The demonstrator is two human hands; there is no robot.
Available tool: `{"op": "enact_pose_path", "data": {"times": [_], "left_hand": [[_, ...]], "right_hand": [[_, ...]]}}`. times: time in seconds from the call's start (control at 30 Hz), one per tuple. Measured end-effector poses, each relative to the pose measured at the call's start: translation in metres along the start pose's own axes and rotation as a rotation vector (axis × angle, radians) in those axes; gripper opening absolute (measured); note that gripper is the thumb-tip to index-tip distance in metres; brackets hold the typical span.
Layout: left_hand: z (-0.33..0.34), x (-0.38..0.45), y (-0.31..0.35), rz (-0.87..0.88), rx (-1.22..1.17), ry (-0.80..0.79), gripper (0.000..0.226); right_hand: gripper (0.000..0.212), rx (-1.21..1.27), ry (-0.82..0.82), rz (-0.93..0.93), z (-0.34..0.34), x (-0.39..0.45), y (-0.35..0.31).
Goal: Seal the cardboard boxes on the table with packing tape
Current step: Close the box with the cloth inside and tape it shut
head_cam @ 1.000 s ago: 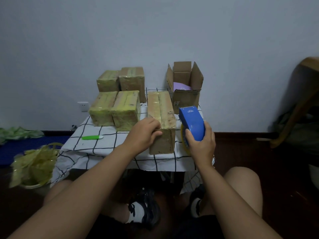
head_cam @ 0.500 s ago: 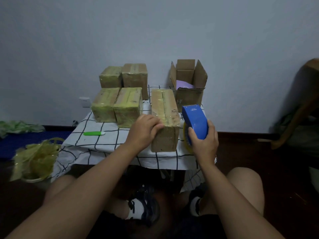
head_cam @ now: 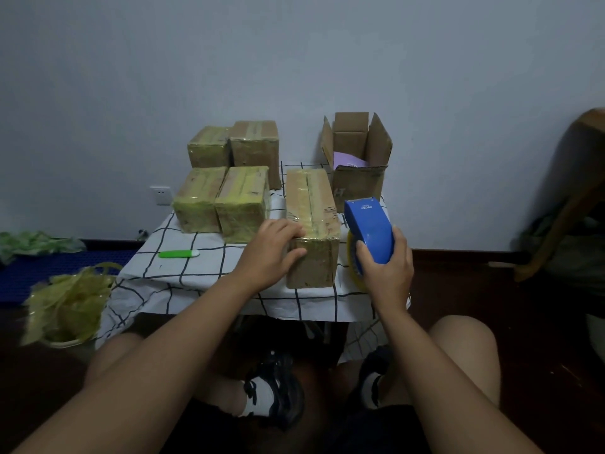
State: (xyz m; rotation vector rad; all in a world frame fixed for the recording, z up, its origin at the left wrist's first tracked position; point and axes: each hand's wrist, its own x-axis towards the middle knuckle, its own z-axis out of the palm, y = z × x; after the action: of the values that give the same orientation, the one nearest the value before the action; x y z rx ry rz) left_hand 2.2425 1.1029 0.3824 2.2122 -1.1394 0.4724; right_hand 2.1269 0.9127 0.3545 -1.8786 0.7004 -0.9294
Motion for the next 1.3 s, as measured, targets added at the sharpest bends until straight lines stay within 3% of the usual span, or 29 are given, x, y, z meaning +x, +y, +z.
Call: {"op": "enact_pose_path", "data": {"times": [0.17, 0.27, 0.4, 0.5, 0.9, 1.0, 1.17, 1.3], "left_hand": [[0.0, -0.003, 0.001, -0.015, -0.004, 0.0, 0.035], [-0.003, -0.005, 0.003, -0.153, -0.173, -0.029, 0.043], [-0.006, -0.005, -0.004, -0.106, -0.208, 0.048, 0.012], [-0.002, -0.004, 0.001, -0.111, -0.17, 0.128, 0.007], [-0.001, -0.006, 0.0, -0.17, -0.247, 0.128, 0.023], [0.0, -0.016, 0.004, -0.299, -0.378, 0.057, 0.045], [0.02, -0.049, 0.037, -0.469, -0.408, 0.354, 0.033], [0.037, -0.059, 0.059, -0.47, -0.385, 0.317, 0.04]], "right_hand": [[0.069, -0.003, 0.008, -0.003, 0.0, 0.0, 0.0], [0.069, 0.0, 0.004, -0.01, -0.001, -0.001, -0.001], [0.068, -0.002, 0.016, -0.012, -0.001, 0.0, -0.001], [0.069, 0.0, 0.017, -0.02, 0.0, -0.001, -0.002], [0.069, -0.003, 0.027, -0.034, 0.0, -0.001, 0.0], [0.068, -0.001, 0.021, -0.036, -0.001, -0.001, 0.001], [0.068, 0.008, 0.026, -0.023, 0.0, -0.001, 0.0], [0.068, 0.006, 0.021, -0.026, 0.0, 0.0, 0.0]]}}
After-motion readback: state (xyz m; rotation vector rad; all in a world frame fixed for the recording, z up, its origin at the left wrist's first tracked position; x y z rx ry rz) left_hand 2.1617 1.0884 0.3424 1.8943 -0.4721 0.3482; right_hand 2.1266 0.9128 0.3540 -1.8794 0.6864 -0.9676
